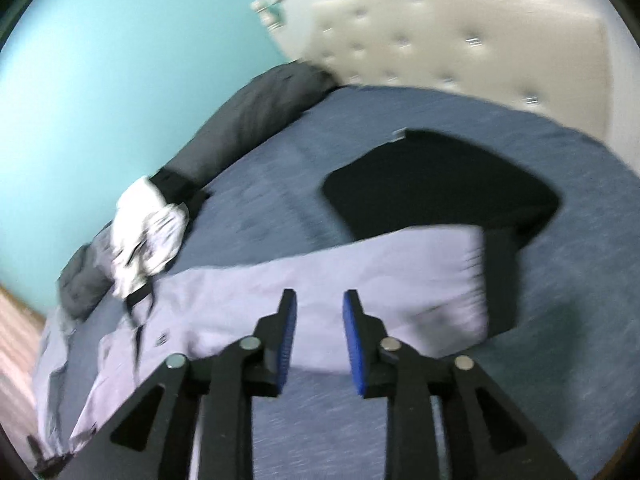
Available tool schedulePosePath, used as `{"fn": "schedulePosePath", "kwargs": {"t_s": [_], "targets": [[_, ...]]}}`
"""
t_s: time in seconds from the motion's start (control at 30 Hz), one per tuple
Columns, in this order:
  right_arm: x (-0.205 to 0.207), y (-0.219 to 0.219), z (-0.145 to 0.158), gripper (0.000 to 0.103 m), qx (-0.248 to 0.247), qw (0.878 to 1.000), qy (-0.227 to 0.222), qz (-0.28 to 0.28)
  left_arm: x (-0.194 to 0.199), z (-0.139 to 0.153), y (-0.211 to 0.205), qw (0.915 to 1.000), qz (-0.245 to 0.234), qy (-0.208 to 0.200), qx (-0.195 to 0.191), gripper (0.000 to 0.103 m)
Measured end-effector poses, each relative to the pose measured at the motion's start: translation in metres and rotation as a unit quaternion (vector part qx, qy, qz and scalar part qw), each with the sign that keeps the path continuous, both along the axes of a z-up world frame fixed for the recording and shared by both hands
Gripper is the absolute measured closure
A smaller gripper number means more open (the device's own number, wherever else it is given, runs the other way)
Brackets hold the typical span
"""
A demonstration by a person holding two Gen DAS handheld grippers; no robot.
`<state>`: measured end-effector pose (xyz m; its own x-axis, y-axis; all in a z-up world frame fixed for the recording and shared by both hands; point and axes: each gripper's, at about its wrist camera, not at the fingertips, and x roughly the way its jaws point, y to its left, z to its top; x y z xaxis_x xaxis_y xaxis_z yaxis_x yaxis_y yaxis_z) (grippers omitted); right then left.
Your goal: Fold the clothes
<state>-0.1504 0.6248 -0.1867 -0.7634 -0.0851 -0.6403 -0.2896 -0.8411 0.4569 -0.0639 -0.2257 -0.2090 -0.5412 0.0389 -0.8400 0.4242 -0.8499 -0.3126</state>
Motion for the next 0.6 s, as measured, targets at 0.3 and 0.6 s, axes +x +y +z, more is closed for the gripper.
{"fn": "schedulePosePath", "kwargs": {"t_s": [0.3,0.6], "targets": [[-0.014,-0.116,-0.01,0.078,-0.021,0.996,-0.008,0.088,0.037,-0.012,-0.1,0.9961,0.087,-0.004,0.007,0.038],[-0.01,-0.194,-0.058,0.077,-0.06,0.991,-0.018,0.121,0.052,-0.043,-0.119,0.995,0.096,-0.012,0.025,0.043]]}}
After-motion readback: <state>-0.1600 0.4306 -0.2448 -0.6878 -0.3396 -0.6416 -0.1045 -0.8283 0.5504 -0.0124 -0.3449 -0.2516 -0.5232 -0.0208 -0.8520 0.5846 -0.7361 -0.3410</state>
